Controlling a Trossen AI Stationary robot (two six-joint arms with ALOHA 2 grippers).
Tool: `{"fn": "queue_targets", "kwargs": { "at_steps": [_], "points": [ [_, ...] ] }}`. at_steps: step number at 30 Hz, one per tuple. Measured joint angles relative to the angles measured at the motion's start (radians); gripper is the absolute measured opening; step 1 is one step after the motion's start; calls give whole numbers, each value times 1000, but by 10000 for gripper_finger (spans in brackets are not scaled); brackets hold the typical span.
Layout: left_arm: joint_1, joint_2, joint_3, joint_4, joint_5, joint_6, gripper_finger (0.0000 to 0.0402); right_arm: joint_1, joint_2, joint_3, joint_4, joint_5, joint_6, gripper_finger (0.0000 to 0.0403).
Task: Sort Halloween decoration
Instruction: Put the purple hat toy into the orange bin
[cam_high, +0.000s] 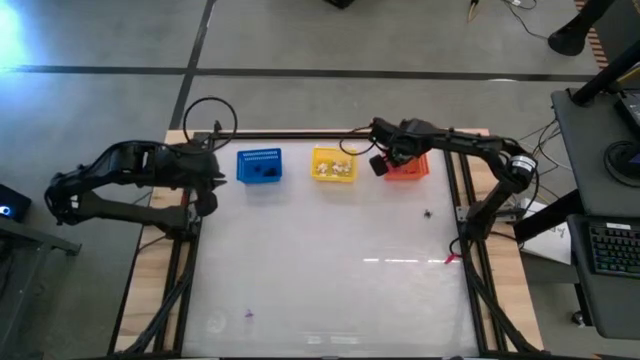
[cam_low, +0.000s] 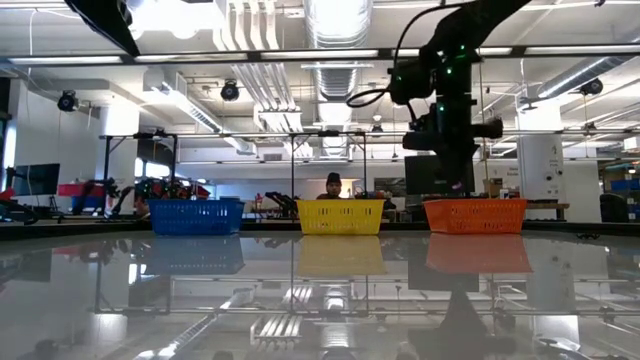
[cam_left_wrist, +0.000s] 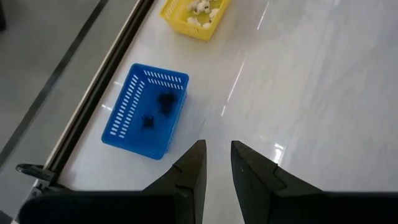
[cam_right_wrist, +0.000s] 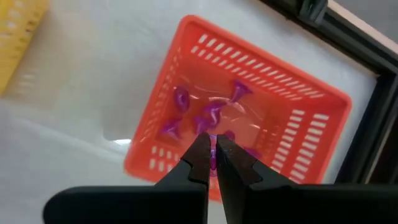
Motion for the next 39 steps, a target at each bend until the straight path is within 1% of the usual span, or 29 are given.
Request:
{"fn": "queue_targets", "kwargs": {
  "at_steps": [8,10,15,22,26,32,39],
  "points": [
    [0,47,0,0,0,-43,57,-69,3,-27,74,-52,-117,9],
    [0,57,0,0,-1,-43,57,-83,3,-42,102,-63,-128,9],
    [0,74,0,0,-8,-63,57,-107,3,-95,174,-130,-152,9],
    [0,77,0,0,-7,-70,57,-109,3,-129,201,-126,-146,13],
    [0,75,0,-10,6,-96,57,-108,3,-130,202,-126,-133,36],
    [0,81,0,-61,130,-191,57,-106,3,-126,198,-126,-142,88],
    [-1,103,0,-79,186,-213,57,-106,2,-67,174,-126,-140,124]
  ]
}}
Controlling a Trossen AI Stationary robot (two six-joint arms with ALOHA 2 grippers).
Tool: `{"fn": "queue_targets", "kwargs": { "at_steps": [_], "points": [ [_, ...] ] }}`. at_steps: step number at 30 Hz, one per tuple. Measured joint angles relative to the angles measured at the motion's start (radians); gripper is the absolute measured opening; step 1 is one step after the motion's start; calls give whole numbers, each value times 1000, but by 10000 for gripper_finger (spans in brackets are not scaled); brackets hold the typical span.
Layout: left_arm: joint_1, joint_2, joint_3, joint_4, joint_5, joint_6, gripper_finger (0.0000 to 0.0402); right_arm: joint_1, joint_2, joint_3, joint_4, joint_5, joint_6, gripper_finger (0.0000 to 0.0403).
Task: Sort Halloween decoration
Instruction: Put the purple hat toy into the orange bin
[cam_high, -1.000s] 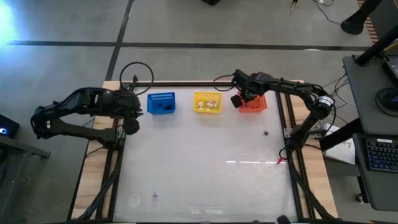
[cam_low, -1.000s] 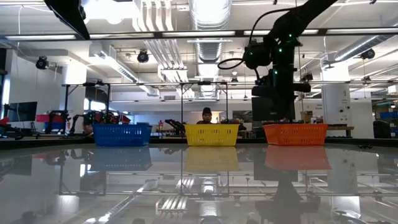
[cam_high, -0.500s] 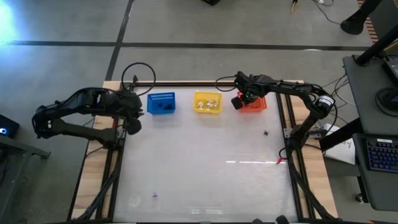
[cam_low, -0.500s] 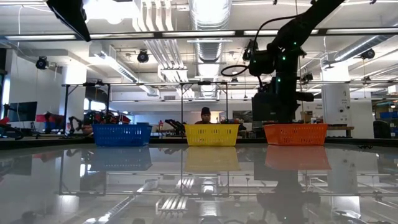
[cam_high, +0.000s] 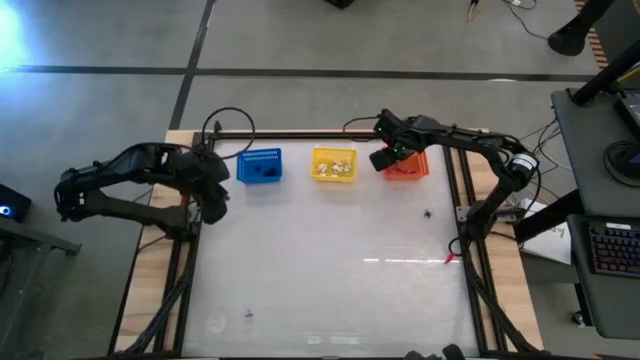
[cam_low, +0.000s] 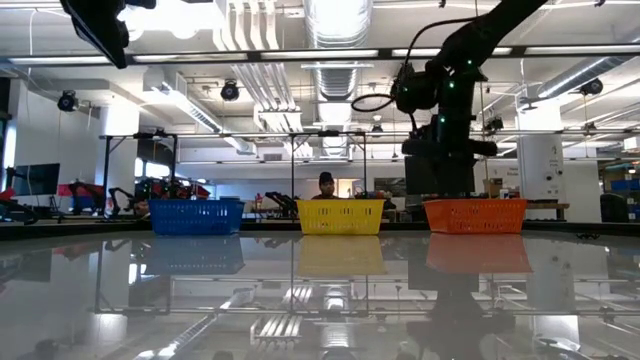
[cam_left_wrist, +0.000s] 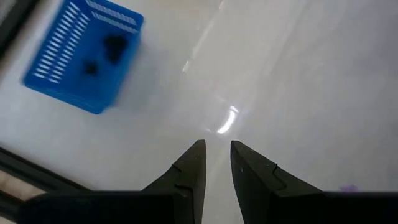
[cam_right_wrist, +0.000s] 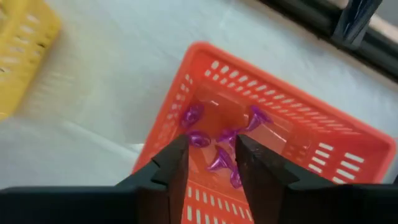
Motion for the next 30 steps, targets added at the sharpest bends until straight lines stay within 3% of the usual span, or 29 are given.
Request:
{"fn": "queue_targets", "kwargs": {
  "at_steps": [8,22,30],
  "points": [
    [0,62,0,1,145,-9,57,0,-2,77,-50,0,2,141],
    [0,200,0,-1,136,112,59,0,-2,80,-75,0,3,138],
    [-7,189,-40,14,195,78,108,4,-2,76,-83,0,12,143]
  ]
}}
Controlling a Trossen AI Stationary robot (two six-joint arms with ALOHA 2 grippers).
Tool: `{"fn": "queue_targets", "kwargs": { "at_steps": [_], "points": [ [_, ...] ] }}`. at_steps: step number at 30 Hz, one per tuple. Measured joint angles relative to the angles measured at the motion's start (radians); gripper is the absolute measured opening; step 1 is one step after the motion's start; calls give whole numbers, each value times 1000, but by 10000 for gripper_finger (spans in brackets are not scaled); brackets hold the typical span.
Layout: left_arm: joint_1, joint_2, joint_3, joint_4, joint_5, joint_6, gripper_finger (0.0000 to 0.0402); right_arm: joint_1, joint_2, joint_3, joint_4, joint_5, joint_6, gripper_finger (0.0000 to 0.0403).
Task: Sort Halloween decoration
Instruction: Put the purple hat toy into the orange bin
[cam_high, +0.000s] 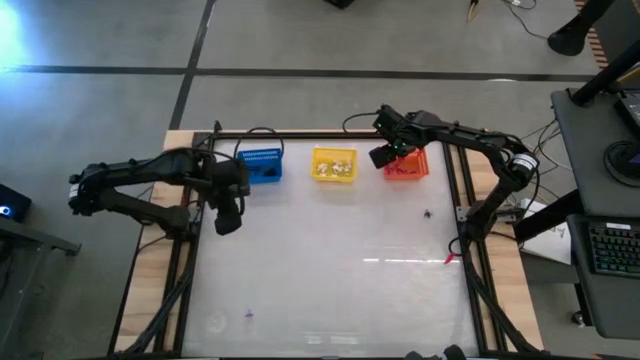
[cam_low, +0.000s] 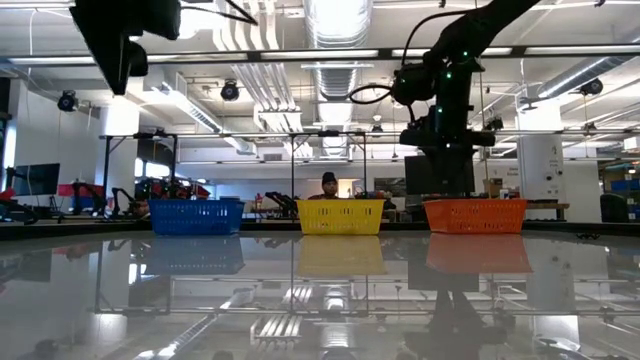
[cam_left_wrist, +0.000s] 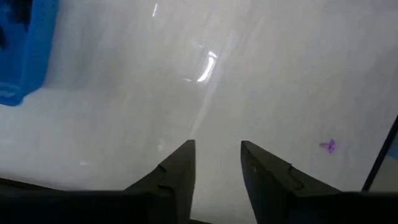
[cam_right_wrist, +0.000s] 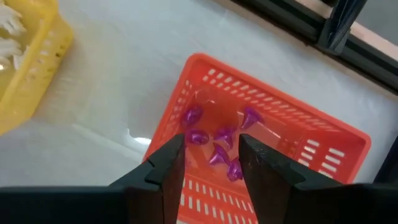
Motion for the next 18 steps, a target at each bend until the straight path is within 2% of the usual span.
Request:
{"fn": "queue_targets", "kwargs": {
  "at_steps": [4,8,11,18],
  "points": [
    [-28,-35,-117,55,9,-71,139,16,0,-3,-35,0,-1,141],
    [-108,-59,-270,138,119,-157,150,40,-2,-3,-89,0,-1,144],
    [-212,-70,-369,265,180,-239,151,64,-12,-3,-115,0,15,141],
    [-482,-70,-457,541,181,-463,151,115,-29,-3,-160,-3,116,142]
  ]
}}
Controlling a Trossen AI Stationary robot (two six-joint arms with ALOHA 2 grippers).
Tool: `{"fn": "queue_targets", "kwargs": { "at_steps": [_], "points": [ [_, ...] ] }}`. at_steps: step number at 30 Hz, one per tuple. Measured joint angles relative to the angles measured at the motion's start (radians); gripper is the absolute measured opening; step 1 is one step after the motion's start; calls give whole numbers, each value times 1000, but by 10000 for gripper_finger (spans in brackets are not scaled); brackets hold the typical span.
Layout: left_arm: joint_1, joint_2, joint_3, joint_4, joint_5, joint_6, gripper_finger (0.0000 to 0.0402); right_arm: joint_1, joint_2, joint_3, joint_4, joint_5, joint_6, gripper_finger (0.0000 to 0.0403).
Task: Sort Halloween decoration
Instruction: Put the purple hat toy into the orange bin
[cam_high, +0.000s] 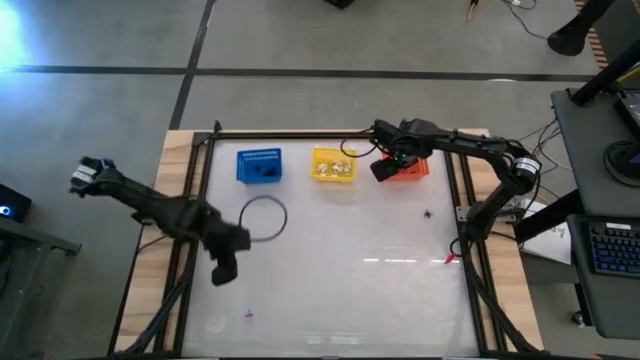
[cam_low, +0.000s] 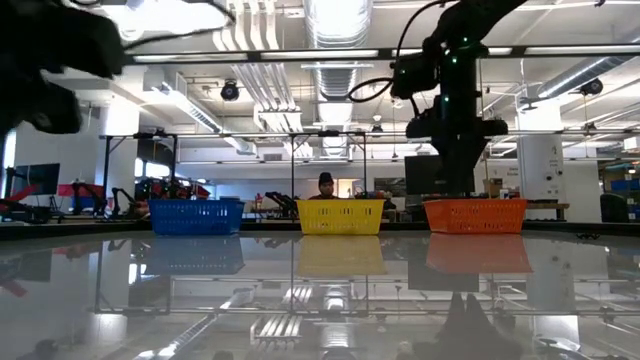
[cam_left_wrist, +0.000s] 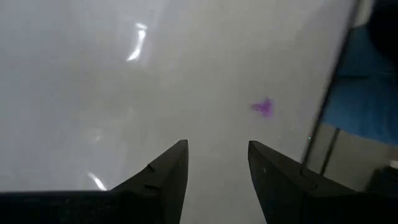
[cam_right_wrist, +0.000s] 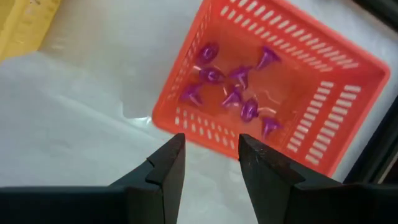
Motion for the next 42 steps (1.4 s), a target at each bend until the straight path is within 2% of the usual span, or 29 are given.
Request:
{"fn": "queue_targets", "kwargs": {
  "at_steps": [3,7,10,12,15,21,34,42],
  "points": [
    [-135,2,-11,91,-32,-117,151,29,-14,0,-16,-2,79,144],
    [-315,20,-14,138,-175,-244,151,75,-39,0,-15,-15,156,140],
    [-409,49,-14,143,-266,-321,151,113,-56,4,-14,-33,226,137],
    [-446,75,-14,153,-276,-347,151,143,-63,9,-12,-34,288,135],
    [-478,126,-12,173,-276,-361,151,197,-64,28,-3,-64,359,134],
    [-501,227,17,310,-292,-350,151,319,-52,72,8,-83,400,139],
    [-555,510,139,324,-362,-299,151,466,-52,90,113,-76,566,131],
    [-558,580,180,338,-369,-265,151,537,-52,90,133,-76,614,130]
  ]
}}
